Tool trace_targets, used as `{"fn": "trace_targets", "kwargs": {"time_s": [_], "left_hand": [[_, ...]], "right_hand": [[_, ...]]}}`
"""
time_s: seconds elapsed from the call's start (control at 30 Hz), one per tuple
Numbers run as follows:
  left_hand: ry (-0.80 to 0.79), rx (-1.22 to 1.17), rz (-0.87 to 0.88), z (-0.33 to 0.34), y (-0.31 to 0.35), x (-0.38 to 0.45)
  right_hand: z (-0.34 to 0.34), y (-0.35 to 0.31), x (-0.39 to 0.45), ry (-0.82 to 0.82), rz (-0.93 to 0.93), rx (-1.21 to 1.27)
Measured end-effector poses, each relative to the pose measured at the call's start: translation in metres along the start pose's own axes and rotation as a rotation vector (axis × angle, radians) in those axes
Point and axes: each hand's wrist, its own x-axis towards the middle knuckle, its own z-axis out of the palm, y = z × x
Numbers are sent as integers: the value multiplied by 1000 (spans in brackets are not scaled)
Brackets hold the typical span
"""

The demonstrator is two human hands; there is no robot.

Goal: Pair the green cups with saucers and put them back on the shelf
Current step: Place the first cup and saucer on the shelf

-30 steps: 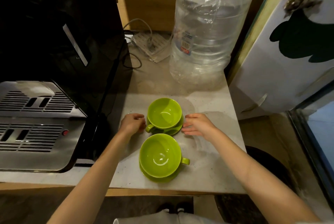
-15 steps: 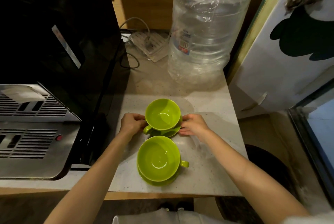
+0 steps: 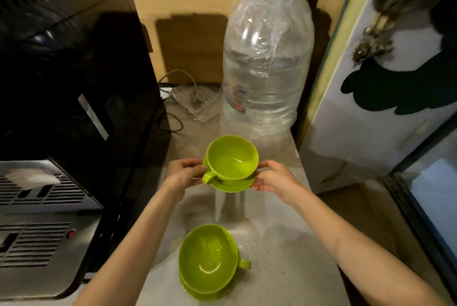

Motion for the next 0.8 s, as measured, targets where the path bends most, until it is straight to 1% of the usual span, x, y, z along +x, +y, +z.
{"fn": "trace_targets", "kwargs": {"time_s": [0.2, 0.4, 0.5, 0.57, 0.63, 0.73, 0.8], "left_hand": [[-97, -143, 82, 11, 60, -16], [-202, -250, 159, 21, 133, -42], [-269, -193, 225, 24, 173, -58], [-249, -165, 294, 25, 200, -71], [-192, -219, 361, 24, 231, -83], [-168, -252, 408, 22, 270, -100], [-175, -224, 432, 21, 294, -110]], "right_hand": [[-22, -64, -35, -12, -128, 15], [-46, -139, -80, -33, -313, 30], [-53, -179, -100, -18, -394, 65], [-56, -205, -115, -22, -449, 107], [-57, -231, -129, -42, -500, 152], [-57, -262, -145, -60, -537, 213], [-58, -283, -154, -53, -567, 228]]}}
